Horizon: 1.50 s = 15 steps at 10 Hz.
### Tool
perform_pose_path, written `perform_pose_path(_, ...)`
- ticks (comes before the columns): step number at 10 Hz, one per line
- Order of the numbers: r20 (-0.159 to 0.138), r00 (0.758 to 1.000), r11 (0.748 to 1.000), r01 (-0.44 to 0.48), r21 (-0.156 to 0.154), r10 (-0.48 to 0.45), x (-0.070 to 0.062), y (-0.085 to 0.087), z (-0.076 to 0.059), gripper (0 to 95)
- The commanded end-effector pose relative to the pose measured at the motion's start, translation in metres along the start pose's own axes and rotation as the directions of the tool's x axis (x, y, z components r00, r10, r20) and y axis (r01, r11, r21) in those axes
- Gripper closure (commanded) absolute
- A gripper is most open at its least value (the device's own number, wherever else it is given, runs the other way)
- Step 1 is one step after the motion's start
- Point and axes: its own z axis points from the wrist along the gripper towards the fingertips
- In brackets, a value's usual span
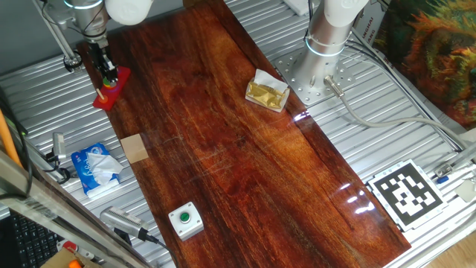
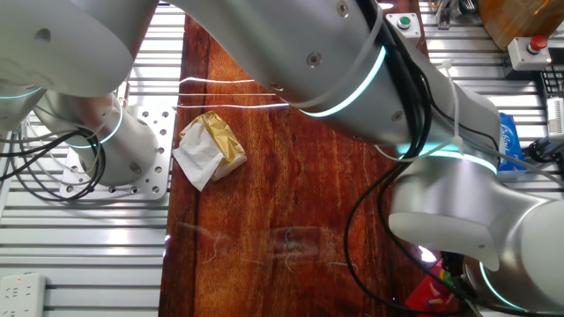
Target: Take out one Hanoi block and throw it aside
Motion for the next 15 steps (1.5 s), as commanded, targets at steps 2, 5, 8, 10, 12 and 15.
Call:
perform_pose_path(2, -0.002, 1.000, 1.000, -0.001, 0.000, 0.001, -0.0005, 0.0000, -0.0005, 57.0)
perform_pose_path(5, -0.003, 1.000, 1.000, -0.007, 0.000, 0.007, -0.0005, -0.0005, -0.0008, 57.0)
perform_pose_path(8, -0.005, 1.000, 1.000, -0.005, 0.002, 0.005, -0.0005, -0.0009, -0.0011, 57.0)
perform_pose_path(10, -0.005, 1.000, 1.000, -0.004, 0.003, 0.004, -0.0006, -0.0010, -0.0012, 57.0)
perform_pose_path(12, -0.006, 1.000, 1.000, -0.003, 0.008, 0.003, -0.0007, -0.0010, -0.0012, 57.0)
perform_pose_path(15, -0.005, 1.000, 1.000, -0.005, 0.007, 0.005, -0.0016, -0.0005, -0.0017, 76.0)
